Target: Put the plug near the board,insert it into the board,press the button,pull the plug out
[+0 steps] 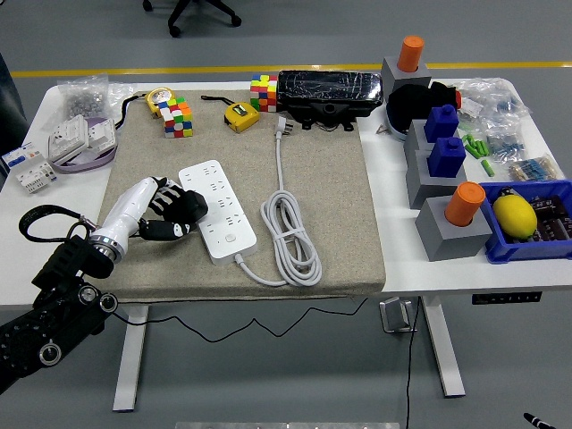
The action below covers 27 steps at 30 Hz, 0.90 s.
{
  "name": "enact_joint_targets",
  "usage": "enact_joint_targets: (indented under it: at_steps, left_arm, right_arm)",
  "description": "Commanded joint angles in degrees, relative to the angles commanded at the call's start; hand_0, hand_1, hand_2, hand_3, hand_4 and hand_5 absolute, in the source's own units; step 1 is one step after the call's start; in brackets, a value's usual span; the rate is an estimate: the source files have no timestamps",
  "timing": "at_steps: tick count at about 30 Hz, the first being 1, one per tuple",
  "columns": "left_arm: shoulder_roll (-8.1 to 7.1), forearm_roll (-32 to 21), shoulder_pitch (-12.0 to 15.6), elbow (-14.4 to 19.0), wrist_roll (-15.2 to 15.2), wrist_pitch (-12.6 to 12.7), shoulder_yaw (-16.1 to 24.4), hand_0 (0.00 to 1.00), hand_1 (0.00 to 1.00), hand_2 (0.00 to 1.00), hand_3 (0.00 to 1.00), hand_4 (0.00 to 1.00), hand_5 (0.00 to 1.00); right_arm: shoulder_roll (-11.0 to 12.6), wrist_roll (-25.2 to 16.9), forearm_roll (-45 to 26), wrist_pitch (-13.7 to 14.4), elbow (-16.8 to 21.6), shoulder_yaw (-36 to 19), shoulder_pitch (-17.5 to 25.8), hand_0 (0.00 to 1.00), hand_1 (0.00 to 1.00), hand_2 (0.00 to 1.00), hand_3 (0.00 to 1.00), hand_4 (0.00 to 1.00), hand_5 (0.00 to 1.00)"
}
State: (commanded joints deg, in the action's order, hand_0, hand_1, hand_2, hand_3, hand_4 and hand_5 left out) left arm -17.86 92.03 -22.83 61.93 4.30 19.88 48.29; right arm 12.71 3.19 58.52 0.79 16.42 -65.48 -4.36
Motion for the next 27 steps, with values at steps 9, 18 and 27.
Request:
enact_joint_targets:
  at_steps: [9, 18, 27]
  left_arm:
    - [0.24, 0.18, -0.75, -0.75, 0.01, 0.24, -0.73, 0.426, 0.428, 0.445, 0.528, 0.615, 0.002]
    - [0.1, 0.66, -0.86, -1.09, 0.17, 0.3, -0.96, 0.426, 0.427, 0.446, 0.528, 0.616, 0.002]
    - [-0.36, 0.62, -0.48, -0.91, 0.23, -0.01, -1.04, 0.429, 0.429, 0.444, 0.527, 0.616, 0.002]
  right_arm:
    - [0.0, -0.01, -0.07, -0.02, 0.05, 0.24, 0.03, 0.652, 0.647, 0.632, 0.559, 0.985, 0.552]
    - [-0.05, 0.05, -0.02, -0.03, 0.03, 0.03, 0.15, 0.652, 0.647, 0.631, 0.559, 0.984, 0.552]
    - [-0.19, 0.05, 0.07, -0.04, 0.09, -0.14, 0.28, 0.652, 0.646, 0.632, 0.559, 0.985, 0.552]
